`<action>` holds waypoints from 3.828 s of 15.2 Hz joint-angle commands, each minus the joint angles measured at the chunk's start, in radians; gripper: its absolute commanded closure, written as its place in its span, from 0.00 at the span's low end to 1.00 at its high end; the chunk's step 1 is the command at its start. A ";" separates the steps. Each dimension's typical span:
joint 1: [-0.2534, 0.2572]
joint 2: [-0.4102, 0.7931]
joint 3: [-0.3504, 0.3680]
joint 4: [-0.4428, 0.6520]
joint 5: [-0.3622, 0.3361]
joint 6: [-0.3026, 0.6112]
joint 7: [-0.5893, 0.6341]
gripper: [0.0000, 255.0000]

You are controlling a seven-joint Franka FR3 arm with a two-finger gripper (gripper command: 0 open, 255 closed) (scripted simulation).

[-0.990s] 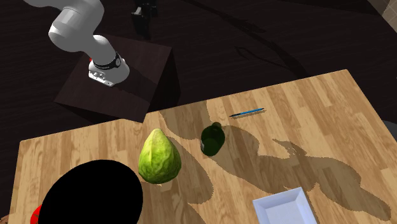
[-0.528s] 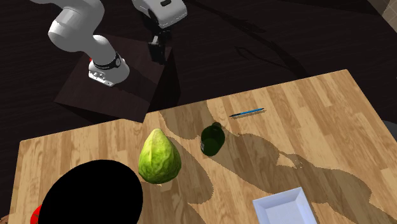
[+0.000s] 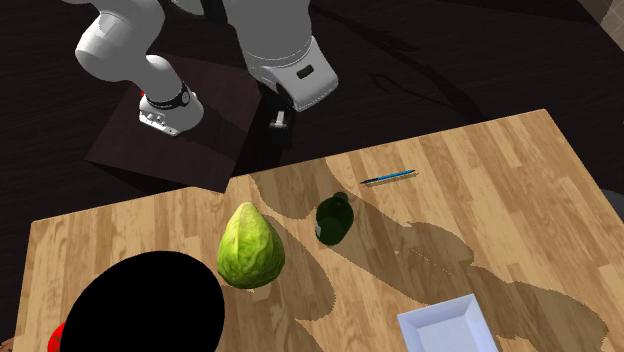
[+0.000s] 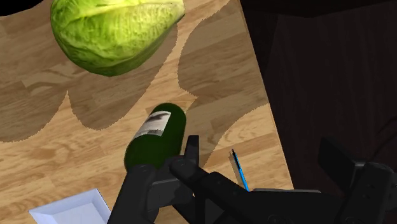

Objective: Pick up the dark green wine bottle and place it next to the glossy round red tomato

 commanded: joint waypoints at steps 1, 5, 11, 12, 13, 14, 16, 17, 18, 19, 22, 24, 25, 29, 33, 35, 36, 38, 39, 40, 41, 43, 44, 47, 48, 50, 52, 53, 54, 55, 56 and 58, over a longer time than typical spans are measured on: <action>-0.009 0.075 -0.023 0.063 0.021 0.016 -0.044 0.00; -0.033 0.228 -0.054 0.210 0.079 0.023 -0.125 0.00; -0.103 0.478 -0.071 0.491 0.180 -0.013 -0.228 0.00; -0.114 0.510 -0.070 0.532 0.192 -0.022 -0.238 0.00; -0.114 0.511 -0.068 0.519 0.192 -0.009 -0.238 0.00; -0.113 0.512 -0.067 0.507 0.193 0.004 -0.239 0.00; -0.111 0.514 -0.066 0.484 0.194 0.030 -0.241 0.00; -0.110 0.516 -0.065 0.473 0.195 0.042 -0.242 0.00; -0.109 0.518 -0.065 0.462 0.196 0.055 -0.243 0.00; -0.109 0.520 -0.064 0.451 0.197 0.067 -0.244 0.00; -0.108 0.521 -0.064 0.445 0.198 0.074 -0.244 0.00; -0.108 0.521 -0.064 0.445 0.198 0.074 -0.244 0.00; -0.108 0.521 -0.064 0.445 0.198 0.074 -0.244 0.00; -0.108 0.521 -0.064 0.446 0.198 0.074 -0.244 1.00; -0.108 0.521 -0.064 0.445 0.198 0.075 -0.244 1.00; -0.108 0.521 -0.064 0.445 0.198 0.075 -0.244 1.00; -0.108 0.521 -0.064 0.445 0.198 0.075 -0.244 1.00; -0.109 0.519 -0.064 0.456 0.197 0.062 -0.243 1.00; -0.109 0.517 -0.065 0.467 0.196 0.049 -0.241 1.00; -0.110 0.516 -0.065 0.479 0.195 0.037 -0.240 1.00; -0.110 0.515 -0.066 0.491 0.194 0.024 -0.238 1.00; -0.112 0.514 -0.066 0.516 0.193 -0.002 -0.236 1.00; -0.113 0.513 -0.067 0.529 0.192 -0.016 -0.235 1.00; -0.116 0.514 -0.068 0.570 0.191 -0.056 -0.231 1.00; -0.117 0.515 -0.068 0.585 0.191 -0.070 -0.230 1.00; -0.120 0.517 -0.069 0.615 0.191 -0.098 -0.228 1.00; -0.123 0.521 -0.069 0.648 0.192 -0.126 -0.226 1.00; -0.125 0.523 -0.070 0.665 0.192 -0.141 -0.225 1.00; -0.127 0.526 -0.070 0.682 0.193 -0.156 -0.224 1.00; -0.129 0.529 -0.070 0.700 0.194 -0.171 -0.223 1.00; -0.131 0.532 -0.070 0.719 0.195 -0.186 -0.222 1.00; -0.136 0.541 -0.070 0.758 0.197 -0.217 -0.221 1.00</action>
